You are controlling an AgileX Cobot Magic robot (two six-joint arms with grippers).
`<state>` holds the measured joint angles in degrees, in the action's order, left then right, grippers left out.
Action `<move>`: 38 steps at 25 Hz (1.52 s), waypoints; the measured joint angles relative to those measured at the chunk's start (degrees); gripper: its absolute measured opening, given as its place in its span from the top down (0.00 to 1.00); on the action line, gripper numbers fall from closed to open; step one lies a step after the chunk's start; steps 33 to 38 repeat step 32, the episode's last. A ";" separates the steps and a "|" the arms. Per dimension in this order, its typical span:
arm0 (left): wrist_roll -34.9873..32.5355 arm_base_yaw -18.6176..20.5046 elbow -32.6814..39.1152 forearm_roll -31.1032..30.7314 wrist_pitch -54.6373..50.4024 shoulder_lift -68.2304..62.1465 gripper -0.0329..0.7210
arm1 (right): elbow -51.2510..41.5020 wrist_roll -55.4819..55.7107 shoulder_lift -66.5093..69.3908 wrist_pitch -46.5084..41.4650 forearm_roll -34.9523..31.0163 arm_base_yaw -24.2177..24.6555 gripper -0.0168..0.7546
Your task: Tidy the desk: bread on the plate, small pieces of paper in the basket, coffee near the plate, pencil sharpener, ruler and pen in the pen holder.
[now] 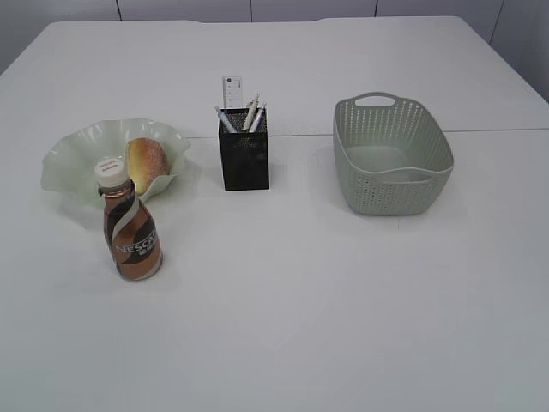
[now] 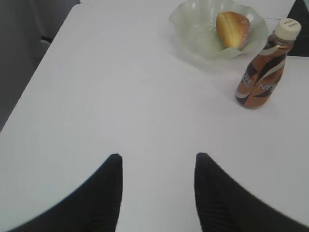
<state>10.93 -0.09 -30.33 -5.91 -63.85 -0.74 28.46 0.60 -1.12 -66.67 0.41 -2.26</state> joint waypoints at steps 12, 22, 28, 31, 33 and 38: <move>-7.43 0.00 0.12 4.62 0.46 0.00 0.48 | 0.00 0.00 0.00 0.05 0.00 0.00 0.56; -7.52 0.00 0.12 4.74 0.60 0.00 0.52 | 0.00 0.00 0.00 0.14 0.00 0.00 0.56; -7.52 0.00 0.12 4.74 0.60 0.00 0.53 | 0.00 0.00 0.00 0.14 0.00 0.00 0.56; -7.52 0.00 0.12 4.74 0.60 0.00 0.54 | 0.00 0.00 0.00 0.14 0.00 0.00 0.56; -7.52 0.00 0.12 4.74 0.60 0.00 0.54 | 0.00 0.00 0.00 0.14 0.00 0.00 0.56; -7.52 0.00 0.12 4.74 0.60 0.00 0.54 | 0.00 0.00 0.00 0.14 0.00 0.00 0.56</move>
